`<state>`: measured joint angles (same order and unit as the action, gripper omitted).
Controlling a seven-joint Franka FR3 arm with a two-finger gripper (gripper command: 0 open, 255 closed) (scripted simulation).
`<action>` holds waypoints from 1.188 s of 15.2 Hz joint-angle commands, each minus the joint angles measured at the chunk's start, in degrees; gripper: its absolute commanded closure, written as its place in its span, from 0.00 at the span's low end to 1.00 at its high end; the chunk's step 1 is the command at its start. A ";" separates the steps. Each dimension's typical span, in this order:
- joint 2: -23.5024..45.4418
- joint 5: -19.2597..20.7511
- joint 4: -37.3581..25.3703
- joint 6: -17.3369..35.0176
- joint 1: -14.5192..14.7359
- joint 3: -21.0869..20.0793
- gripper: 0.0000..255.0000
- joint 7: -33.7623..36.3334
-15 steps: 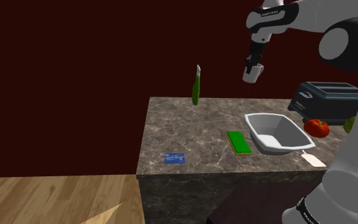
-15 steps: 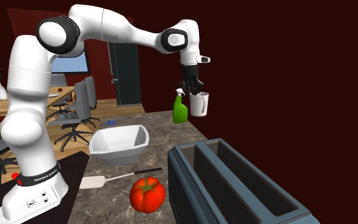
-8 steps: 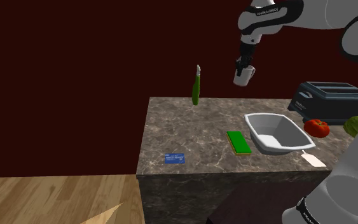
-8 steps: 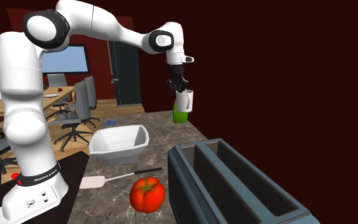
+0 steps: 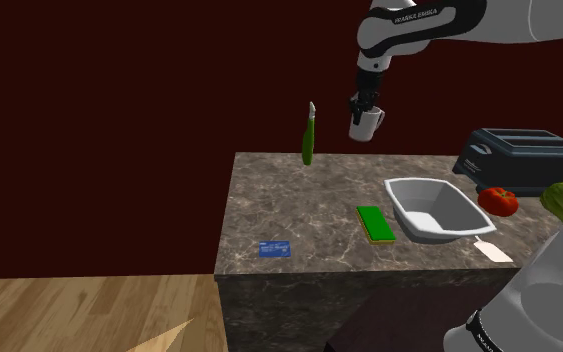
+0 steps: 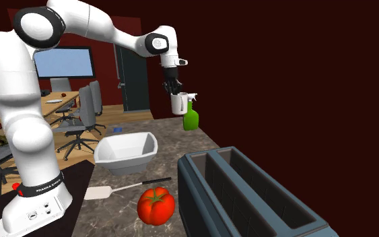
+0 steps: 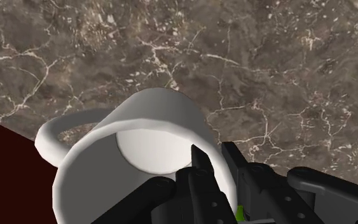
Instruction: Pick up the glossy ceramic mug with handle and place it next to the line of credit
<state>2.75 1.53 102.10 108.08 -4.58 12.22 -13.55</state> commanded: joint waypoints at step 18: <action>-0.62 1.91 0.55 -1.22 12.96 -12.52 1.00 26.04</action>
<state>1.34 3.37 103.91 107.39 7.58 0.46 10.85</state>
